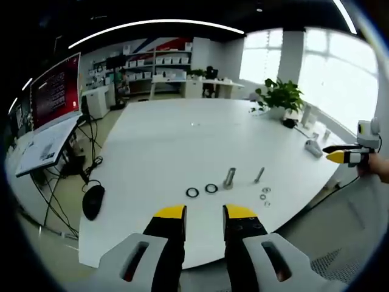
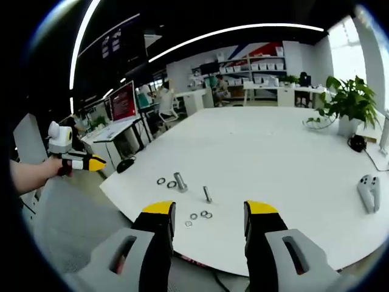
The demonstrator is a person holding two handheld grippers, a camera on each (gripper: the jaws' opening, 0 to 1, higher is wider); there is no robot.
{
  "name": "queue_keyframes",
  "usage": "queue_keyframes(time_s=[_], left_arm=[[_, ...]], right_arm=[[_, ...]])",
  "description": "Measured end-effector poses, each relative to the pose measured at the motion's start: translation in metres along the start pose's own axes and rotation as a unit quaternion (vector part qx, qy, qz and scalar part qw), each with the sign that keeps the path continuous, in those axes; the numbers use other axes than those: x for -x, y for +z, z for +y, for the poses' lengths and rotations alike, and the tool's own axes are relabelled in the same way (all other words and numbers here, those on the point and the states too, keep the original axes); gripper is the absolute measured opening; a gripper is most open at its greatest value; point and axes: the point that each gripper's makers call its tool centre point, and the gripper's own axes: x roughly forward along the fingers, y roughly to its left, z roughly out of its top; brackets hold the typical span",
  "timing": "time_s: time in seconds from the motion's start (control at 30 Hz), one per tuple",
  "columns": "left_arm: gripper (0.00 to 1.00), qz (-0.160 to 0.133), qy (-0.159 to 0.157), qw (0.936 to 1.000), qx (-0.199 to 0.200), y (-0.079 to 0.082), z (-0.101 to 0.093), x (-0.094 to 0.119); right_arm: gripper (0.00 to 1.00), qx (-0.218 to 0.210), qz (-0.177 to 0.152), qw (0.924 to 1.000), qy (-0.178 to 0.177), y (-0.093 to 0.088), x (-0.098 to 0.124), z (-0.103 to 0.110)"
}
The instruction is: Place the washer onto the threaded stud by aligning its center hole with the stud, sliding it down to the base, and recovering from edge contact or off-axis alignment until the washer reaches the visible bottom stop.
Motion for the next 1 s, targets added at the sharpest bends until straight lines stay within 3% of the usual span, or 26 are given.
queue_keyframes(time_s=[0.67, 1.0], left_arm=[[0.21, 0.026, 0.000, 0.9996, -0.005, -0.0088, 0.0005, -0.0040], [0.20, 0.026, 0.002, 0.9996, -0.005, -0.0093, 0.0023, -0.0030]], right_arm=[[0.47, -0.010, -0.007, 0.9999, -0.012, 0.0017, 0.0014, -0.0058], [0.47, 0.014, -0.004, 0.9999, -0.008, 0.0031, -0.0003, -0.0007]])
